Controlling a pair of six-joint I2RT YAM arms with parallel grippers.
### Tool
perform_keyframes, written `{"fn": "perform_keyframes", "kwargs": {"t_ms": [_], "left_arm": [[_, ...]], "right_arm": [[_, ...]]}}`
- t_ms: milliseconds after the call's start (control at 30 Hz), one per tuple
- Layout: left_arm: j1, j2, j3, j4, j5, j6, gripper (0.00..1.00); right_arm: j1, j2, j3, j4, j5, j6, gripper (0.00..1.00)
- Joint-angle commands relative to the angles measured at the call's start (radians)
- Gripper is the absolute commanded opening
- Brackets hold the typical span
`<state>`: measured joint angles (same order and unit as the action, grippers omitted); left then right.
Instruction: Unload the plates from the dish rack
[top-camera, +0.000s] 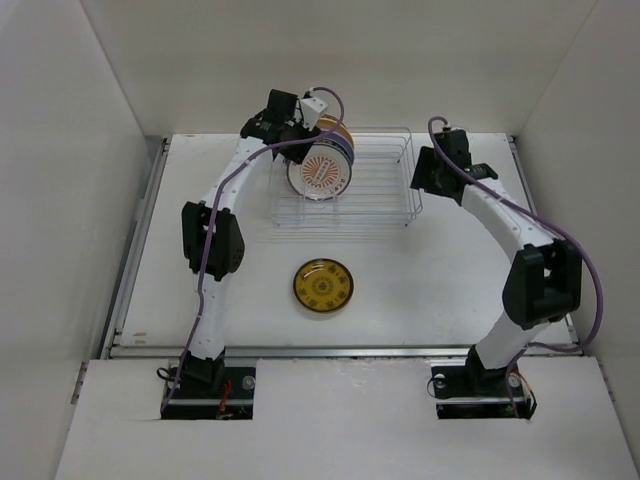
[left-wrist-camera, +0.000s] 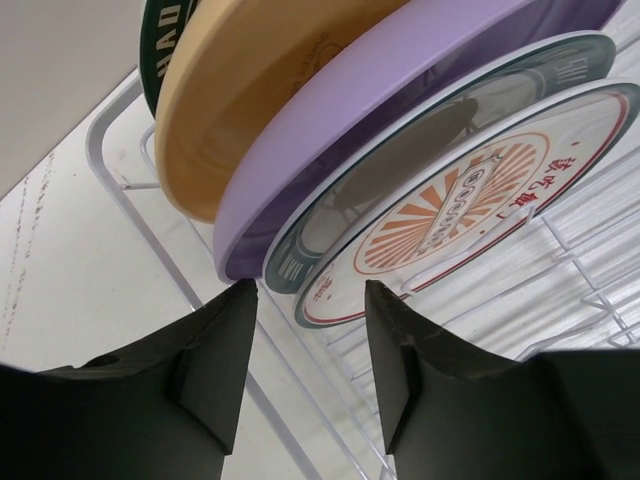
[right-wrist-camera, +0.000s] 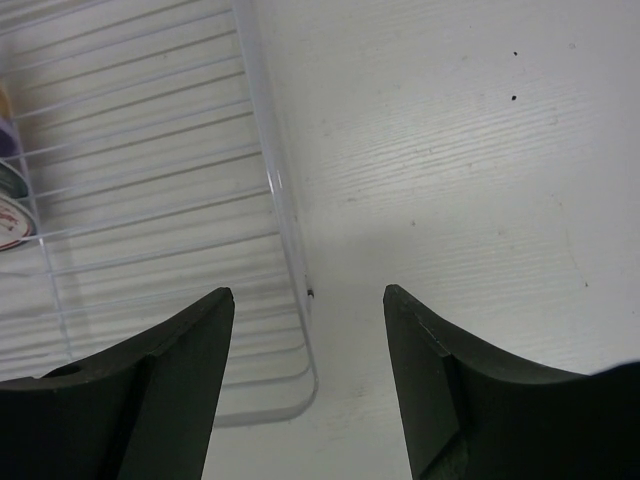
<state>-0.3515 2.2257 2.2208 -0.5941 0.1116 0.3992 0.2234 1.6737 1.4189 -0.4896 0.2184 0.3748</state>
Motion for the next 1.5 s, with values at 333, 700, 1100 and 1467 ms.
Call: {"fn": "perform_keyframes", "kwargs": {"t_ms": [333,700,1100,1467], "left_arm": [[0.002,-0.02,-0.041,0.047,0.045,-0.074,0.36],[0.011,0.054,0.004,-0.067,0.1,-0.074,0.19],[0.02,0.014,-0.015,-0.087,0.12,-0.085,0.0],[0.02,0.004,-0.001,-0.107,0.182,-0.033,0.26]], "right_arm": [[-0.039,0.095,0.008,0.065,0.001,-0.01,0.63],[-0.039,0.17,-0.005,0.108,-0.042,-0.01,0.58],[-0.048,0.179,0.005,0.117,-0.091,-0.019,0.41],[-0.048,0.179,-0.005,0.135,-0.091,-0.019,0.4]]}}
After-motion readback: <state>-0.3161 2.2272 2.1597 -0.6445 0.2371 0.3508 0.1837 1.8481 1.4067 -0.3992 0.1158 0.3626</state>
